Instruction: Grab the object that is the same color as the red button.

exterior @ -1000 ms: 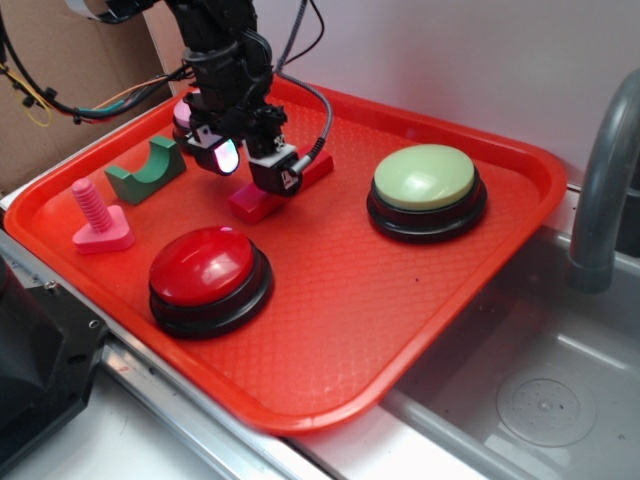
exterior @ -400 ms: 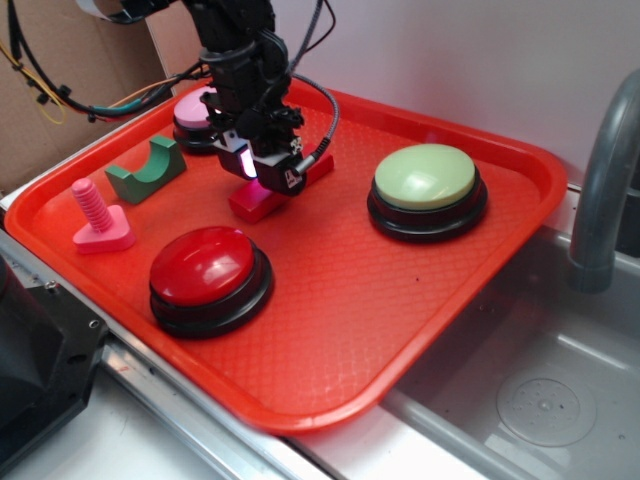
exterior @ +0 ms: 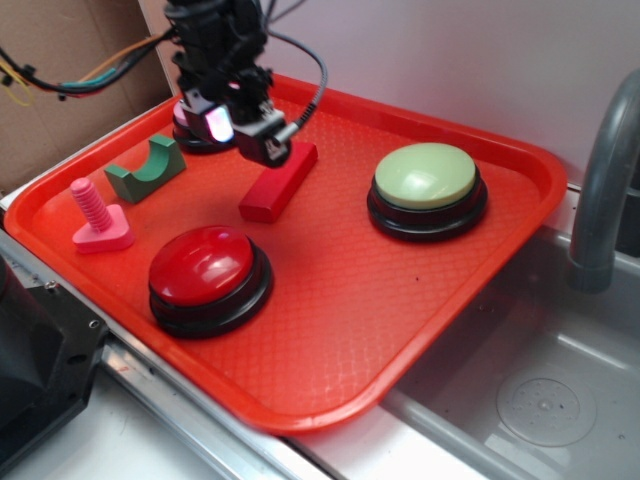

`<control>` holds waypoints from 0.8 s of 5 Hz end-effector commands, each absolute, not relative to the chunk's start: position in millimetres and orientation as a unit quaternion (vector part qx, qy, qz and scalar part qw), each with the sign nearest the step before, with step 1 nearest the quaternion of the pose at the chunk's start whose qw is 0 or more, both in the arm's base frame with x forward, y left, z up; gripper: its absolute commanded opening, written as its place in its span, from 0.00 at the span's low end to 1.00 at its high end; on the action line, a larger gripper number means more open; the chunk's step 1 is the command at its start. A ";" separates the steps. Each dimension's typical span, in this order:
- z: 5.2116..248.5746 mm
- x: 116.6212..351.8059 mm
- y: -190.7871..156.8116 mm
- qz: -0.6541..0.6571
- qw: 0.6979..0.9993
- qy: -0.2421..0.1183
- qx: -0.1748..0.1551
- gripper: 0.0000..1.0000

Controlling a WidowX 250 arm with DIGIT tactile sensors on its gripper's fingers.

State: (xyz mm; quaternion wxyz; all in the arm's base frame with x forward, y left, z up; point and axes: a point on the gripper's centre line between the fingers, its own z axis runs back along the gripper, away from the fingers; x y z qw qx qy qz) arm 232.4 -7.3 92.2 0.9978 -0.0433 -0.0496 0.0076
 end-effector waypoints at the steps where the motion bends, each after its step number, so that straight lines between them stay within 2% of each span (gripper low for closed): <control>1: 75.0 256.9 -8.5 0.067 0.994 -0.083 -0.023 1.00; 2: 40.0 259.1 -11.5 0.096 0.993 -0.065 -0.014 1.00; 3: 17.2 261.1 -11.6 0.109 0.993 -0.050 -0.006 1.00; 4: 11.5 257.6 -9.0 0.115 0.993 -0.037 -0.004 0.00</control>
